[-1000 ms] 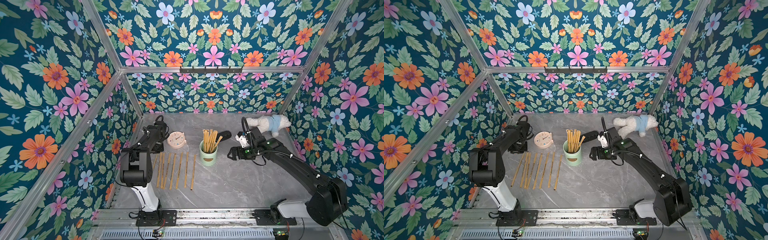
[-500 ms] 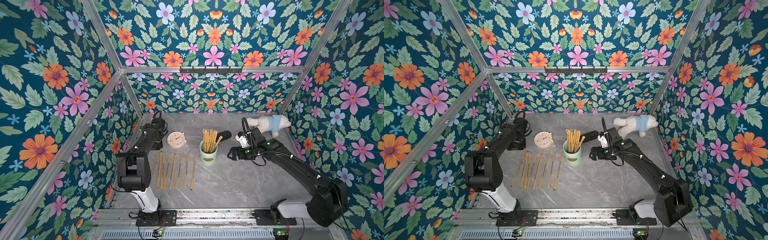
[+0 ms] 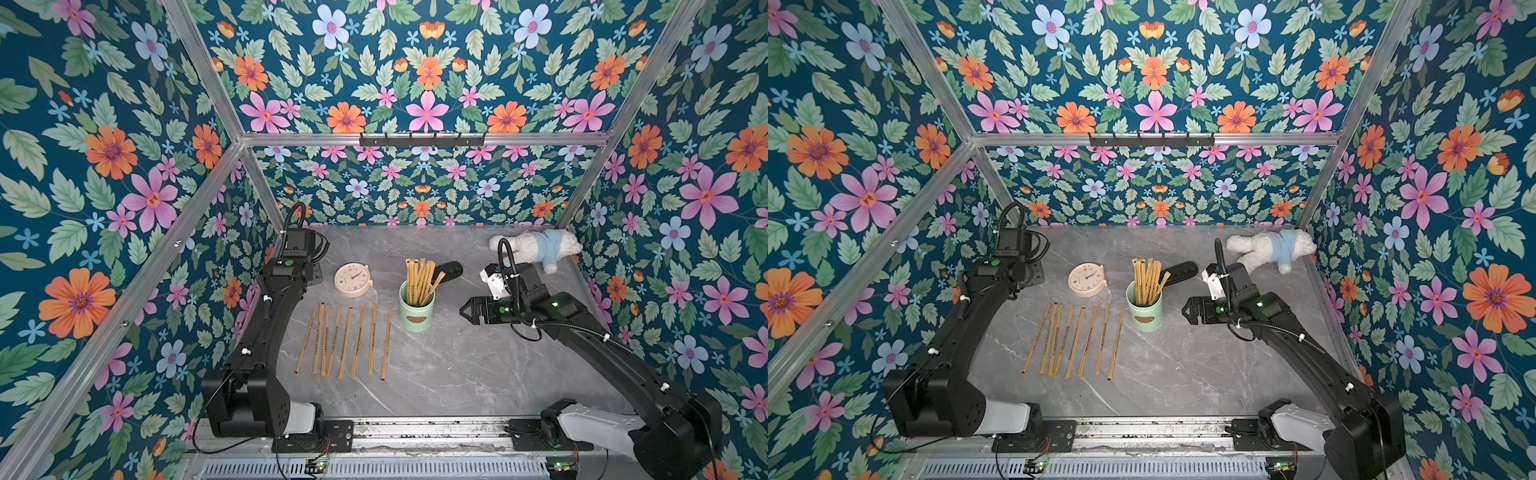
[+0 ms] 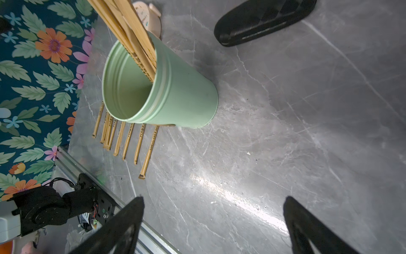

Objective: Take the straws out of the storage container
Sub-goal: Place the straw at the center of the board, then pick up the straw from the container.

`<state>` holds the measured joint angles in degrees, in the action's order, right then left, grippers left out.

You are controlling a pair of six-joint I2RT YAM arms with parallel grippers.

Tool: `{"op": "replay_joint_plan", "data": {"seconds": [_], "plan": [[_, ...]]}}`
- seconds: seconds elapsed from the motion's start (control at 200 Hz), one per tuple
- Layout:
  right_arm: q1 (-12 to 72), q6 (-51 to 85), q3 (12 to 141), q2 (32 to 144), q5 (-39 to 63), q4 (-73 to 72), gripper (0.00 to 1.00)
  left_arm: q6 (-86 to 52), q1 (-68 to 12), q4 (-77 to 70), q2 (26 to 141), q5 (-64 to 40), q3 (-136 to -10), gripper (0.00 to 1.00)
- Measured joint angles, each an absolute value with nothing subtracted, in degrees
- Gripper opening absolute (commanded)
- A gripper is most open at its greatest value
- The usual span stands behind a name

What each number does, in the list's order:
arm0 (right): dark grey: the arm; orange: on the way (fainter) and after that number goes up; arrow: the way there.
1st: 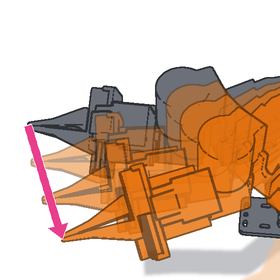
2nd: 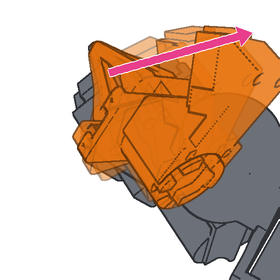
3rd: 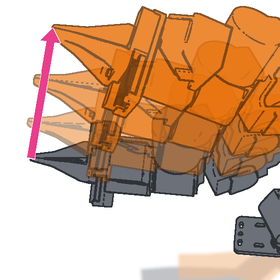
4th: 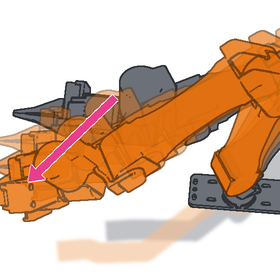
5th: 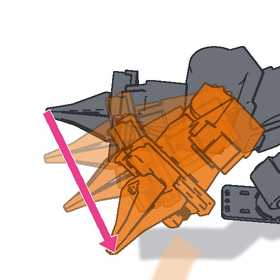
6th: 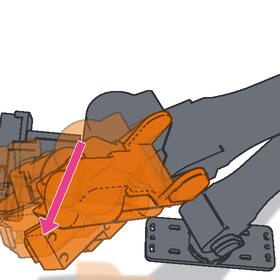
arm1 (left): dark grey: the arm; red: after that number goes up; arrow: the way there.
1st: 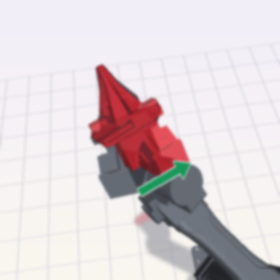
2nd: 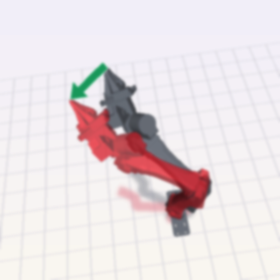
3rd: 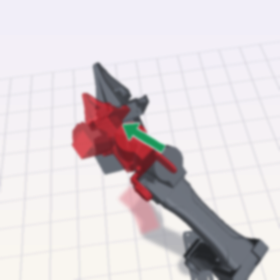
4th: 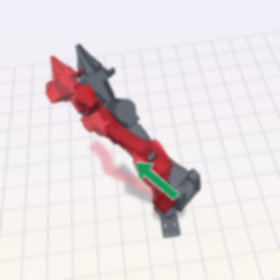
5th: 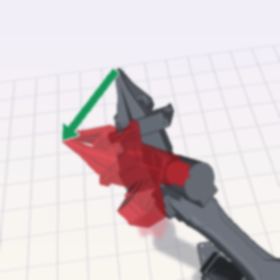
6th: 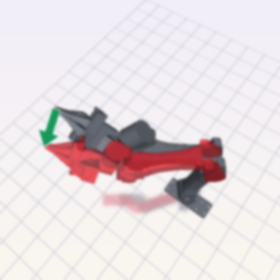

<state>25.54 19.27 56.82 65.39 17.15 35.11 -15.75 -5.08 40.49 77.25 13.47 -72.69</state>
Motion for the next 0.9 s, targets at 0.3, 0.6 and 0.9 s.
{"op": "replay_joint_plan", "data": {"seconds": [0.3,0.6,0.9], "plan": [[25.98,21.39,55.59,57.19,16.14,34.15,0.62,-20.6,-16.47,21.65,70.48,-0.51,-59.88,0.5],[31.44,26.94,57.06,61.87,15.97,31.46,0.61,-22.17,-26.87,9.06,72.27,-4.91,-56.55,0.46],[35.51,30.0,62.92,72.38,11.75,28.97,0.61,-22.24,-29.63,4.34,70.96,-8.21,-52.53,0.46]]}}
